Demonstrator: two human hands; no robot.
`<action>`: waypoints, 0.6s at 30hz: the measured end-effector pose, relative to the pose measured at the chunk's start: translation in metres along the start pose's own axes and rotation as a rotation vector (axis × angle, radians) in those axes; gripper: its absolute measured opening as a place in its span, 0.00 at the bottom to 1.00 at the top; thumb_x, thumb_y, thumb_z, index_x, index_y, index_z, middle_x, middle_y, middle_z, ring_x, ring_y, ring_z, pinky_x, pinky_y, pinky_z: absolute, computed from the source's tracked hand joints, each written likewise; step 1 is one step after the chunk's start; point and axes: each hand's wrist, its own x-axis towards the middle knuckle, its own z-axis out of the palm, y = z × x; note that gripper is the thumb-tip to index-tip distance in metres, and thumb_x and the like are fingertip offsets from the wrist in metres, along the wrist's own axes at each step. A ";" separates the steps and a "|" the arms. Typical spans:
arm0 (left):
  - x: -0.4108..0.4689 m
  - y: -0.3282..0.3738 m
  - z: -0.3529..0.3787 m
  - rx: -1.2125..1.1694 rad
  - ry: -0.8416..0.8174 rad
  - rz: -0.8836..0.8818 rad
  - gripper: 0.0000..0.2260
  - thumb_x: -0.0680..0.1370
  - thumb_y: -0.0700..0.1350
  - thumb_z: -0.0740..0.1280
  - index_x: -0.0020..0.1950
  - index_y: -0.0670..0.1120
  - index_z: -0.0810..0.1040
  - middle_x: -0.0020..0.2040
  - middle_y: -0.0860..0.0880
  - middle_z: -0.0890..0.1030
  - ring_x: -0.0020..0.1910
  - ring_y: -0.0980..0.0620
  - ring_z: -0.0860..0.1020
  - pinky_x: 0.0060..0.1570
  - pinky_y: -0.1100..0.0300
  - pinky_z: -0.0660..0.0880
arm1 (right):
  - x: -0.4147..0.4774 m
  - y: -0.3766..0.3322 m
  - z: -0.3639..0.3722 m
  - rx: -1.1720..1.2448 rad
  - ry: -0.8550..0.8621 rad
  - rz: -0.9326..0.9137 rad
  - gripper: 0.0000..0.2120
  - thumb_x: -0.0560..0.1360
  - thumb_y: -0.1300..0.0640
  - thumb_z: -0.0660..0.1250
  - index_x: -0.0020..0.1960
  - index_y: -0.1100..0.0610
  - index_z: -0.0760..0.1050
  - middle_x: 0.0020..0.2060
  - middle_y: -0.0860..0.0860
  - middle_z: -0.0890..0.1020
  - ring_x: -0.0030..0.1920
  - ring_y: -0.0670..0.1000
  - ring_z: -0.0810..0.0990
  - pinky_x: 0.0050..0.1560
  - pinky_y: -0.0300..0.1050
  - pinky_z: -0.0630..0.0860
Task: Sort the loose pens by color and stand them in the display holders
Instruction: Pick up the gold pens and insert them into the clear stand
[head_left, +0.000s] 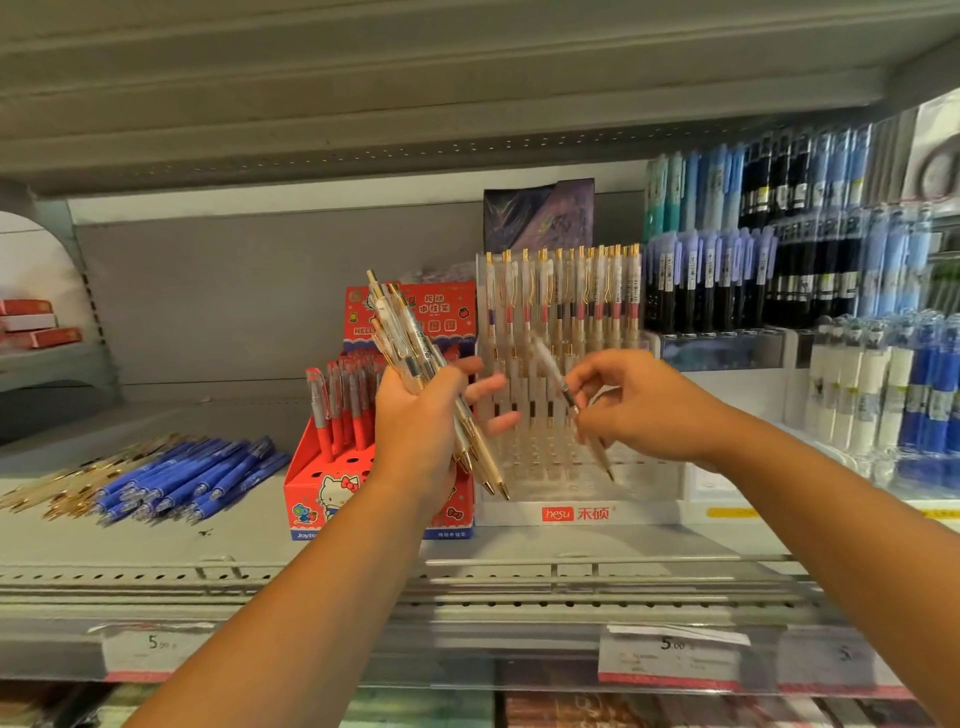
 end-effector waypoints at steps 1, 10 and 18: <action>0.000 0.000 0.000 0.004 -0.006 -0.004 0.16 0.78 0.33 0.63 0.64 0.46 0.70 0.52 0.40 0.82 0.45 0.43 0.85 0.34 0.47 0.82 | 0.002 0.002 -0.003 0.036 0.044 0.003 0.13 0.71 0.68 0.69 0.51 0.54 0.75 0.45 0.54 0.79 0.42 0.57 0.84 0.41 0.50 0.84; -0.002 -0.003 0.000 0.143 -0.064 0.032 0.13 0.77 0.34 0.66 0.61 0.40 0.71 0.45 0.37 0.77 0.32 0.47 0.80 0.34 0.49 0.80 | 0.018 0.013 -0.008 0.030 0.390 -0.006 0.38 0.73 0.66 0.73 0.74 0.46 0.58 0.46 0.52 0.77 0.41 0.53 0.81 0.36 0.47 0.83; -0.002 -0.007 -0.003 0.256 -0.118 0.085 0.11 0.77 0.37 0.66 0.58 0.48 0.73 0.42 0.44 0.78 0.30 0.48 0.77 0.31 0.55 0.77 | 0.026 0.010 0.000 -0.250 0.368 0.004 0.45 0.73 0.70 0.68 0.76 0.39 0.48 0.46 0.49 0.76 0.39 0.47 0.80 0.44 0.48 0.83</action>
